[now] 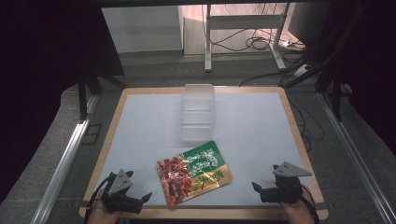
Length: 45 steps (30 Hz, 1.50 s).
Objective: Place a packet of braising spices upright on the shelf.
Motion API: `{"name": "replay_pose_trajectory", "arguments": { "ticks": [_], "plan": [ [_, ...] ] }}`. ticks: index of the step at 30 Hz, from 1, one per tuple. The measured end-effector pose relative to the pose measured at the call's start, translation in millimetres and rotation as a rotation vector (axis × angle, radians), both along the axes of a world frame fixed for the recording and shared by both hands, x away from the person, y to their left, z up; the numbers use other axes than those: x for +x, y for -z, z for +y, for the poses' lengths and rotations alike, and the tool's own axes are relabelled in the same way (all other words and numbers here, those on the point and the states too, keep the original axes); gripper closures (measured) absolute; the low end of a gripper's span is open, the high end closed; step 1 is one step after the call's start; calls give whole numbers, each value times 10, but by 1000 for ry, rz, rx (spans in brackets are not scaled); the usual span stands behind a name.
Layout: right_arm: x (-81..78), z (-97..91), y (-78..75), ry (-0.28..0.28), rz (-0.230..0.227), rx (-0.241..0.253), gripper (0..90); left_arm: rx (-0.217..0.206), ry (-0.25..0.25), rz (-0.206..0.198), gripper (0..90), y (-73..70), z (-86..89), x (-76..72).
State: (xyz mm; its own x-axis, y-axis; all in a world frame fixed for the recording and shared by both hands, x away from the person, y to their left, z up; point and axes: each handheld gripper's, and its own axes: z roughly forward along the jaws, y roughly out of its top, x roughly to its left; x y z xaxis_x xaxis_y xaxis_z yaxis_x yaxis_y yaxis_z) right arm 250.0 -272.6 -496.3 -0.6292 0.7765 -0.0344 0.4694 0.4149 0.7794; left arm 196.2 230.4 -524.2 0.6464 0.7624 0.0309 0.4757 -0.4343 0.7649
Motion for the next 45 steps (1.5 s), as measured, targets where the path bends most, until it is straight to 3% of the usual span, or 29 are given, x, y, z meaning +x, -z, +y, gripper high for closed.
{"name": "replay_pose_trajectory", "arguments": {
  "ticks": [11,16,27,45],
  "plan": [
    [73,68,11,-14,23,8,0,-2,2,0,0,0,1,0],
    [107,149,1,-34,12,-5,0,-2,3,0,0,0,1,0],
    [192,338,13,-86,23,18,0,1,3,-1,0,0,-3,-1],
    [358,595,27,-125,36,50,0,12,5,-1,0,3,-15,0]
  ]
}}
